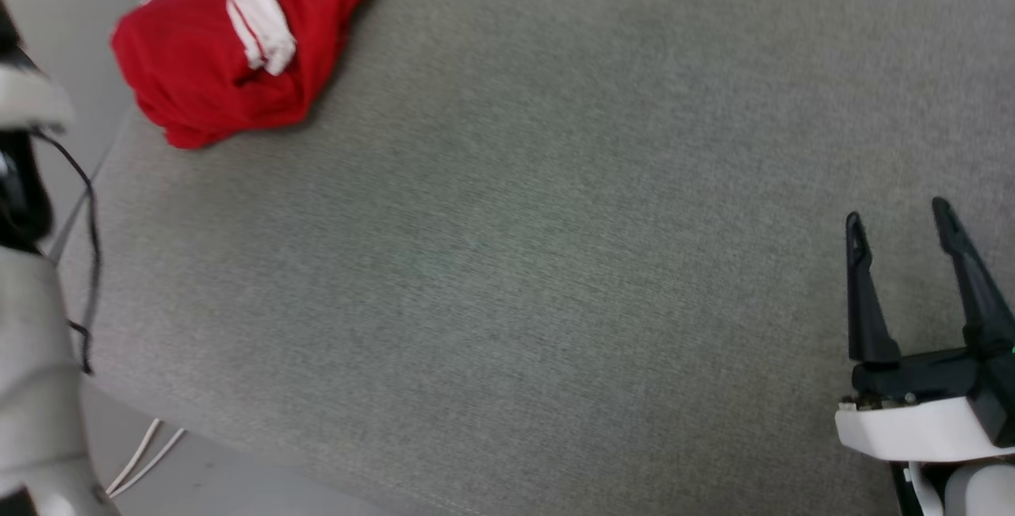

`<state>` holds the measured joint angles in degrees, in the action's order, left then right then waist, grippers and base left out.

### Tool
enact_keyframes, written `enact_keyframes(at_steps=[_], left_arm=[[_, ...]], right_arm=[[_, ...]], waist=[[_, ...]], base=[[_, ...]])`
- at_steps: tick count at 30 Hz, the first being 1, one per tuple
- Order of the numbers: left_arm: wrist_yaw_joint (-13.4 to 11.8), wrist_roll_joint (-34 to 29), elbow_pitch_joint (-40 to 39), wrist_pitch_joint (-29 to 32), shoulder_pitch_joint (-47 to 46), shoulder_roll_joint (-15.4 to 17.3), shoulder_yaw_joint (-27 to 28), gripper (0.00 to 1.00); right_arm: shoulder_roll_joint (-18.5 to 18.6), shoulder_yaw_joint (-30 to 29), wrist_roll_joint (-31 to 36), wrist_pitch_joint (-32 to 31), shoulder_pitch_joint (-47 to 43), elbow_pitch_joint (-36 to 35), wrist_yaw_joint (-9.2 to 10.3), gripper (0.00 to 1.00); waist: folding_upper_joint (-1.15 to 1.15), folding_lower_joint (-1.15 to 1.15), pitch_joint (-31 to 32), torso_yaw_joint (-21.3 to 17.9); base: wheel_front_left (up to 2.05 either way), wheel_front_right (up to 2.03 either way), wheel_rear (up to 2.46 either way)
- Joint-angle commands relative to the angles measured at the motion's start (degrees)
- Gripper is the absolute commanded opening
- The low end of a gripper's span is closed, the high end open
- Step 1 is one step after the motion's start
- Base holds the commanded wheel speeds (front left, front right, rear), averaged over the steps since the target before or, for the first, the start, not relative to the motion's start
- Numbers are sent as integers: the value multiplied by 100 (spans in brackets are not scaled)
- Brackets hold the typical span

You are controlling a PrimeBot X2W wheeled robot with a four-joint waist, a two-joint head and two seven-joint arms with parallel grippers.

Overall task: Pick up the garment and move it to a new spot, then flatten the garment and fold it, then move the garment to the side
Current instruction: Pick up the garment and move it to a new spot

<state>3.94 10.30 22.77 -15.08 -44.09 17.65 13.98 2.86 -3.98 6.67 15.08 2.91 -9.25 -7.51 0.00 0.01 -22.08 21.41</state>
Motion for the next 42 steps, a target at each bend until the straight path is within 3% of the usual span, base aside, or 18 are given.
enact_keyframes(at_steps=[1,8,9,10,16,25,29,31,32,33,42], left_arm=[[38,60,123,-14,-263,77,26,100],[176,-116,973,427,-1547,815,-275,100],[203,-149,1137,593,-1684,900,-354,100],[271,-226,1617,1131,-2048,1139,-648,100],[340,1006,2530,2972,-2544,1145,-794,100],[341,2939,2478,5937,-2178,1558,-1847,100],[343,3482,2343,6449,-1701,1583,-2331,100],[343,3607,2353,6365,-1623,1559,-2433,100],[347,3643,2356,6343,-1602,1559,-2497,23],[347,3658,2327,6288,-1597,1596,-2565,0],[346,3838,1896,5781,-2025,2279,-2916,0]], right_arm=[[3,-29,53,14,112,-90,4,100],[2,-252,321,14,259,-598,4,100],[19,-266,361,13,269,-683,4,100],[105,-345,411,14,182,-879,4,100],[246,-456,420,14,70,-1164,4,100],[221,-397,447,13,197,-1316,4,100],[207,-386,452,5,291,-1270,4,100],[203,-347,458,5,327,-1238,4,100],[197,-321,460,5,335,-1219,4,100],[194,-300,457,5,357,-1202,4,100],[94,-147,328,13,378,-1003,4,100]], waist=[[0,-1,-475,-337],[0,-1,-1082,-558],[0,-1,-1158,-579],[0,-1,-1336,-629],[0,-1,-1614,-721],[0,-1,-1992,-813],[0,-1,-2152,-868],[0,-1,-2147,-888],[0,-1,-2121,-905],[0,-1,-2087,-921],[0,-1,-1418,-971]], base=[[0,0,0],[0,0,0],[0,0,0],[0,0,0],[0,0,0],[0,0,0],[0,0,0],[0,0,0],[0,0,0],[0,0,0],[0,0,0]])
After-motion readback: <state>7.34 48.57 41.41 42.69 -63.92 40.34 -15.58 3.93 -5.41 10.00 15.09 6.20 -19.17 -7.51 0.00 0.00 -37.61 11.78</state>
